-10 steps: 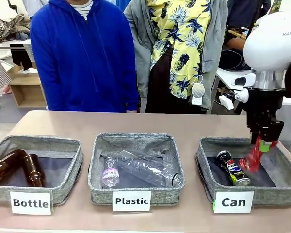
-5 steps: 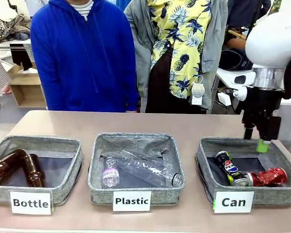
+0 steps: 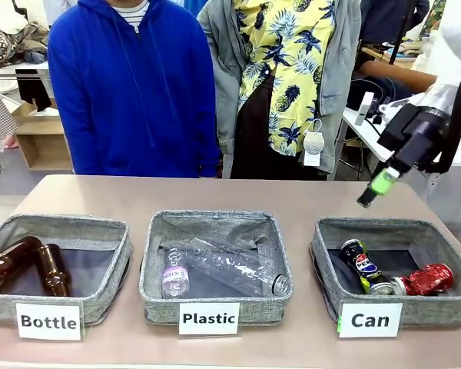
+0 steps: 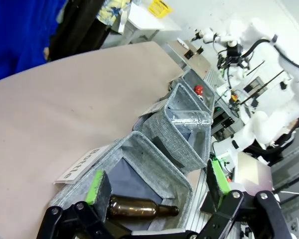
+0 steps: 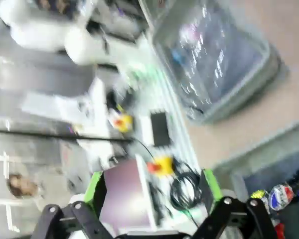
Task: Sort the can waste into the basket.
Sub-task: Pick up the can waste from the table and place it in the right Fabric basket.
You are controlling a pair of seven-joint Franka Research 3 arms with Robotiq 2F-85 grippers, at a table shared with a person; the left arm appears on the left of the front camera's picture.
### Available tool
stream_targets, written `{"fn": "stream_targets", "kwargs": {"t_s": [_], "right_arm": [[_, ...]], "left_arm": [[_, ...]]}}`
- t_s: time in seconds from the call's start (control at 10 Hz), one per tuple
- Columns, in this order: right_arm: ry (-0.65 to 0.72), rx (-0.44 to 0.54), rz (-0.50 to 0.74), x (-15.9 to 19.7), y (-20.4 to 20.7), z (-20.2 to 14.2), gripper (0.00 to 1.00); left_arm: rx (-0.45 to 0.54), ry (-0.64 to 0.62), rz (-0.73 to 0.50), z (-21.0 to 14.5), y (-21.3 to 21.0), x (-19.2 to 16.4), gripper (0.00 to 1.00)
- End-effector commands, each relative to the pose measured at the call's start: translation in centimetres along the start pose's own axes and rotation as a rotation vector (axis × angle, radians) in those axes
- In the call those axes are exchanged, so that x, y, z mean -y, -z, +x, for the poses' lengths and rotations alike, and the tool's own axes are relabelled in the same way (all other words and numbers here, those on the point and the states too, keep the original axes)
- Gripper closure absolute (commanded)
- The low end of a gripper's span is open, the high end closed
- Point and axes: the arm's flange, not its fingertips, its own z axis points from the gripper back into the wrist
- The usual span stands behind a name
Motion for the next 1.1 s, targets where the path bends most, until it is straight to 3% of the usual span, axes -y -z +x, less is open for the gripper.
{"fn": "stream_targets", "kwargs": {"t_s": [0.0,0.2,0.4,0.5,0.6,0.7,1.0], "right_arm": [[0.257,1.149,0.404,1.6,-0.9,-1.6,0.0],[0.299,1.338,0.424,2.9,-2.2,-6.0,0.0],[0.55,1.604,0.267,3.3,-2.3,-10.0,0.0],[0.651,1.69,0.138,3.4,-2.1,-10.8,0.0],[0.708,1.634,0.024,3.7,-1.9,-9.6,0.0],[0.418,0.837,0.233,5.8,-3.6,-11.7,0.0],[0.418,0.837,0.233,5.8,-3.6,-11.7,0.0]], "left_arm": [[0.001,0.02,0.006,-0.1,0.0,0.3,0.0],[0.001,0.02,0.006,-0.1,0.0,0.3,0.0],[0.001,0.02,0.006,-0.1,0.0,0.3,0.0],[0.001,0.02,0.006,-0.1,0.0,0.3,0.0],[0.001,0.02,0.006,-0.1,0.0,0.3,0.0],[0.001,0.02,0.006,-0.1,0.0,0.3,0.0],[0.001,0.02,0.006,-0.1,0.0,0.3,0.0]]}}
